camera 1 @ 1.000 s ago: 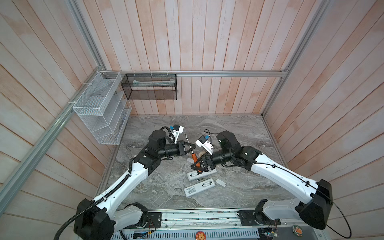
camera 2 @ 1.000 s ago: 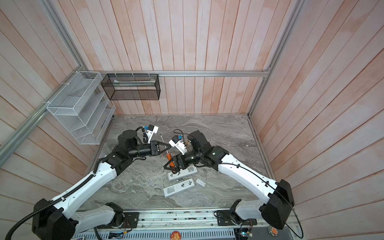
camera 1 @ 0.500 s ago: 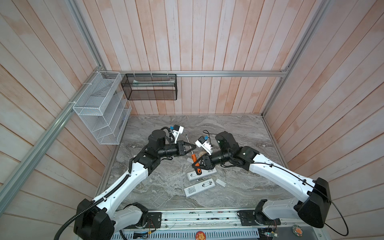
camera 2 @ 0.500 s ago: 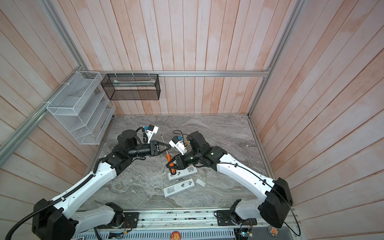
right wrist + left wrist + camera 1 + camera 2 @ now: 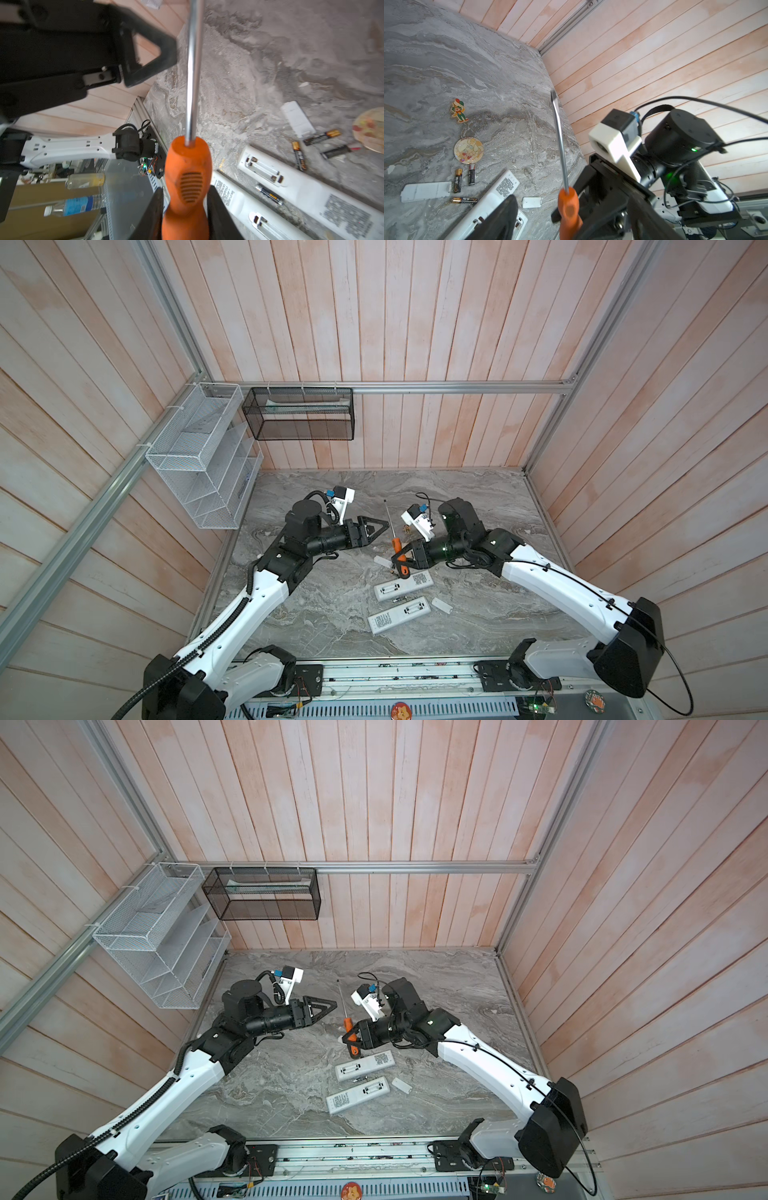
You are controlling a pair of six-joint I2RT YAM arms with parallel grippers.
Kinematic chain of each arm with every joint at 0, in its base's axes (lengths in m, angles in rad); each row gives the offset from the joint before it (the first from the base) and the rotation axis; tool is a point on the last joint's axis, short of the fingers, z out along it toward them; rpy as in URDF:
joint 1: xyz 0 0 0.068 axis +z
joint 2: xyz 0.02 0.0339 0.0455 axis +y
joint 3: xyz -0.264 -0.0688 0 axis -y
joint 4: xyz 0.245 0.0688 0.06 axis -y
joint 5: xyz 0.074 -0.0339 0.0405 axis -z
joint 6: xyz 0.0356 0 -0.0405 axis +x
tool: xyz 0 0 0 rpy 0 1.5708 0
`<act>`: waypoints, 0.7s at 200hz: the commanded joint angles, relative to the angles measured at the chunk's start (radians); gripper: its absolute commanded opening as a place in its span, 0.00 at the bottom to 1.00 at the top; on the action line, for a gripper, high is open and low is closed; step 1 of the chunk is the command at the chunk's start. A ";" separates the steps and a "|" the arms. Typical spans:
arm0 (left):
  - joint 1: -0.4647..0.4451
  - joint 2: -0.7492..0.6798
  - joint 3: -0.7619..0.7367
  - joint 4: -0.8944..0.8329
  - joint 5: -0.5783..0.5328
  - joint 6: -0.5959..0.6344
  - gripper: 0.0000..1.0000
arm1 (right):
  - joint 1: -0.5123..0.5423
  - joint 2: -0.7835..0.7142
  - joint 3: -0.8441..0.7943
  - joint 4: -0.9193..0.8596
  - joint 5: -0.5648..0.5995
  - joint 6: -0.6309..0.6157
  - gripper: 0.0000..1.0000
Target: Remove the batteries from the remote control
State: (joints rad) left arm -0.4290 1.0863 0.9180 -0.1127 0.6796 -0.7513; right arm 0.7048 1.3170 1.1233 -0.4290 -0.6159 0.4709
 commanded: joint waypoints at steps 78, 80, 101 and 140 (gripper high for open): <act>0.042 -0.131 -0.055 -0.211 -0.129 0.110 0.96 | -0.286 0.151 0.026 -0.390 0.527 -0.163 0.15; 0.042 -0.134 -0.057 -0.212 -0.129 0.110 0.96 | -0.287 0.161 0.028 -0.392 0.527 -0.168 0.15; 0.043 -0.144 -0.067 -0.219 -0.131 0.106 0.96 | -0.288 0.268 0.045 -0.406 0.530 -0.194 0.15; 0.045 -0.152 -0.065 -0.236 -0.130 0.106 0.97 | -0.288 0.397 0.049 -0.364 0.524 -0.209 0.14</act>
State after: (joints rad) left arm -0.3908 0.9508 0.8650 -0.3252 0.5671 -0.6651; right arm 0.4179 1.6802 1.1358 -0.7860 -0.1139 0.2947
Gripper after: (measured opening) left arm 0.966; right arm 0.307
